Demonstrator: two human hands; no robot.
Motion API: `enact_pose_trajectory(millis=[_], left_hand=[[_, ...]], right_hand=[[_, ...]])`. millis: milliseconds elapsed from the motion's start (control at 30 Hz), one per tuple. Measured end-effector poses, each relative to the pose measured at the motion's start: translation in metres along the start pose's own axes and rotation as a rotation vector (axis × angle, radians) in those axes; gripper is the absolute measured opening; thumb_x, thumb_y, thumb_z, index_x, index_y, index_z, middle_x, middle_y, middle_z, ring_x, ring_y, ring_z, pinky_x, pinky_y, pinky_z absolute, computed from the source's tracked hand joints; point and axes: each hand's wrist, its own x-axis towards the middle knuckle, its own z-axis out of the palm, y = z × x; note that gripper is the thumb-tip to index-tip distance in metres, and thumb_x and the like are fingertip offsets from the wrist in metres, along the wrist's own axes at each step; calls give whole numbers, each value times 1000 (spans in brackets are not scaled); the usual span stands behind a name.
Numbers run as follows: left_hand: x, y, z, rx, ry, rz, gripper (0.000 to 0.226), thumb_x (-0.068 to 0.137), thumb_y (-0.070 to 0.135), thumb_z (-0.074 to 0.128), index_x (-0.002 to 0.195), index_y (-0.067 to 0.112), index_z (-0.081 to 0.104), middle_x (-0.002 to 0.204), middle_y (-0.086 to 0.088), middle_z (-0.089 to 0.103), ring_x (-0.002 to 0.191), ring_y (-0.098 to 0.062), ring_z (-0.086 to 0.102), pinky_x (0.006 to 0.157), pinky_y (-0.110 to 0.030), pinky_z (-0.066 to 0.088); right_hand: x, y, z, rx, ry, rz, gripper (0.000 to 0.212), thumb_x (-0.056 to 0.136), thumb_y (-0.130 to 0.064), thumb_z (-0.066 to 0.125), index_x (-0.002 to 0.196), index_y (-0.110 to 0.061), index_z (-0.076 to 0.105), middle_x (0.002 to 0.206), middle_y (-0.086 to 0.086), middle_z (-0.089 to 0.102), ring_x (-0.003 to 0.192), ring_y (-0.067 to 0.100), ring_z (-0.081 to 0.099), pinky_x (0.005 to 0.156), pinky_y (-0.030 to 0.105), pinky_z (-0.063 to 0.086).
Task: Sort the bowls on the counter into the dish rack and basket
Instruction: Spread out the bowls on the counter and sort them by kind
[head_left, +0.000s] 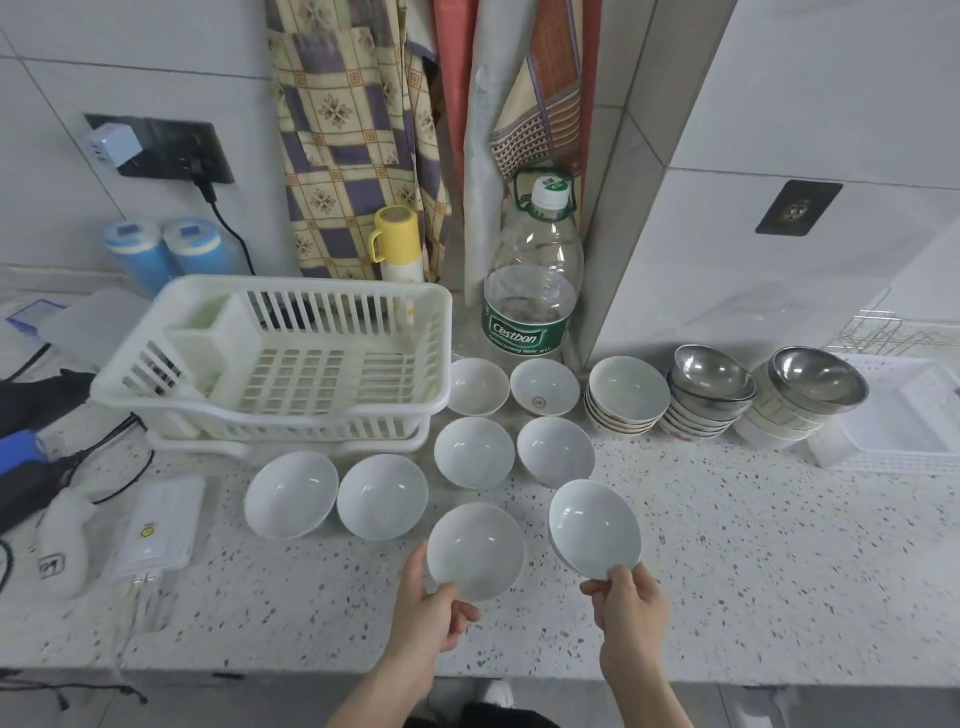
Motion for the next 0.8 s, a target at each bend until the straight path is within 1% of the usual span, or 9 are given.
enact_pose_trajectory(millis=[100, 167, 233, 333, 467, 667, 800], left_hand=[[4, 0, 0, -2, 9, -2, 66, 92, -7, 42, 141, 37, 38, 63, -19, 68, 50, -17, 55, 36, -19, 29], [7, 1, 0, 3, 9, -1, 67, 92, -8, 42, 143, 36, 37, 64, -19, 67, 52, -18, 57, 35, -18, 29], [9, 2, 2, 15, 2, -6, 67, 92, -9, 42, 143, 34, 36, 70, -21, 67, 46, -14, 56, 35, -17, 30], [11, 1, 5, 28, 5, -8, 67, 92, -8, 44, 141, 36, 37, 76, -20, 67, 38, -7, 53, 36, -16, 33], [13, -2, 4, 44, 25, 10, 65, 92, -6, 43, 139, 38, 36, 73, -19, 68, 42, -8, 54, 37, -16, 32], [18, -13, 2, 46, 42, 26, 61, 97, 0, 44, 143, 38, 33, 74, -19, 70, 48, -12, 56, 38, -18, 34], [23, -17, 0, 20, 55, 27, 60, 100, 4, 45, 147, 39, 31, 66, -16, 70, 53, -16, 54, 39, -19, 34]], right_hand=[[0, 8, -1, -11, 1, 4, 28, 88, 1, 42, 106, 2, 63, 46, 10, 59, 35, 9, 32, 42, 24, 26], [1, 11, -2, -24, -10, 4, 28, 88, 2, 42, 105, 3, 64, 47, 11, 59, 35, 9, 32, 40, 23, 26], [3, 13, -3, -45, -30, 7, 28, 86, 3, 42, 103, 2, 65, 48, 12, 59, 35, 9, 33, 37, 22, 26], [4, 15, -6, -75, -57, 11, 29, 86, 3, 42, 102, -1, 67, 49, 13, 60, 39, 12, 33, 37, 22, 27], [3, 18, -7, -116, -100, 16, 28, 89, -1, 44, 107, -4, 65, 51, 11, 61, 40, 11, 35, 39, 22, 30], [2, 19, -8, -100, -128, 25, 35, 88, 4, 43, 115, -5, 63, 55, 15, 63, 37, 9, 33, 39, 22, 30], [3, 20, -10, -98, -143, 39, 37, 89, 3, 44, 118, -12, 61, 56, 14, 66, 37, 7, 32, 41, 22, 31]])
